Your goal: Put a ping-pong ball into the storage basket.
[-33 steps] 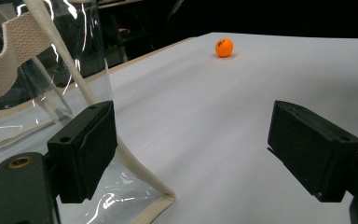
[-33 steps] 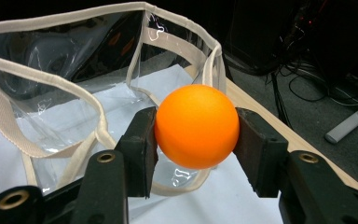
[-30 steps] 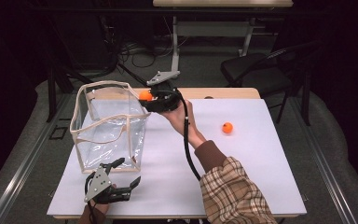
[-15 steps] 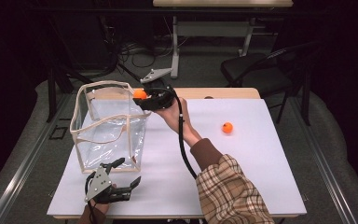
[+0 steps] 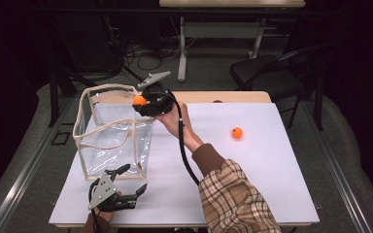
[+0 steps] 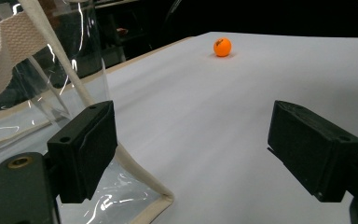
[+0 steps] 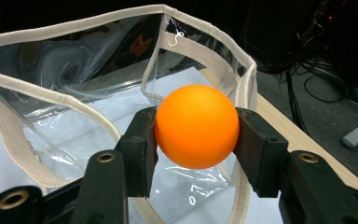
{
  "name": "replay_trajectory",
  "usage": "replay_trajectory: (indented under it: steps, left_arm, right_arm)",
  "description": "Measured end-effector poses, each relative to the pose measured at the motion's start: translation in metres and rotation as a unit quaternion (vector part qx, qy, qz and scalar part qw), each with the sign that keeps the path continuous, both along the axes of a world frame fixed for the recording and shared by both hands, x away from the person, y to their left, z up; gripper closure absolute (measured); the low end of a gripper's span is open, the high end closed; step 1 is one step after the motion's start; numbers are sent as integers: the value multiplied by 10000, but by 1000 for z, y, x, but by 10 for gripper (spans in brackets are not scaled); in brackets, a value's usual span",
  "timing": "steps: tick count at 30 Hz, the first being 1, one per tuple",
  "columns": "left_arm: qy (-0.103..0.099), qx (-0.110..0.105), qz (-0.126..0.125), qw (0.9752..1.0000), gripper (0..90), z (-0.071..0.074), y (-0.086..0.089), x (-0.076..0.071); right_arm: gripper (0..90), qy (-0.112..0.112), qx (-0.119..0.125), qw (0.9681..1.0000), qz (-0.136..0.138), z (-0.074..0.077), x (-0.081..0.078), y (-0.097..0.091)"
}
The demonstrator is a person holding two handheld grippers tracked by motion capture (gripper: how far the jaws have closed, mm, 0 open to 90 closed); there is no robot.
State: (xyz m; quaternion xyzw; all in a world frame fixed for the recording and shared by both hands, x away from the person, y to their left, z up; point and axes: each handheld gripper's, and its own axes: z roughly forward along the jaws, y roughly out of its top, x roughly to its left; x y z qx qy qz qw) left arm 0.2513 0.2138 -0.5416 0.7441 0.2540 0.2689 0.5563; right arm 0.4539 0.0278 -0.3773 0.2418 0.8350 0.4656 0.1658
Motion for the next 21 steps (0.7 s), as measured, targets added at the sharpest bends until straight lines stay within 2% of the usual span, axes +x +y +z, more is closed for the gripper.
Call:
replay_trajectory:
  steps: [21]
  left_arm:
    - [-17, -6, -19, 10000, 156, 0, 1, 0]
  right_arm:
    - [511, 209, -172, 9996, 44, -8, 9, 20]
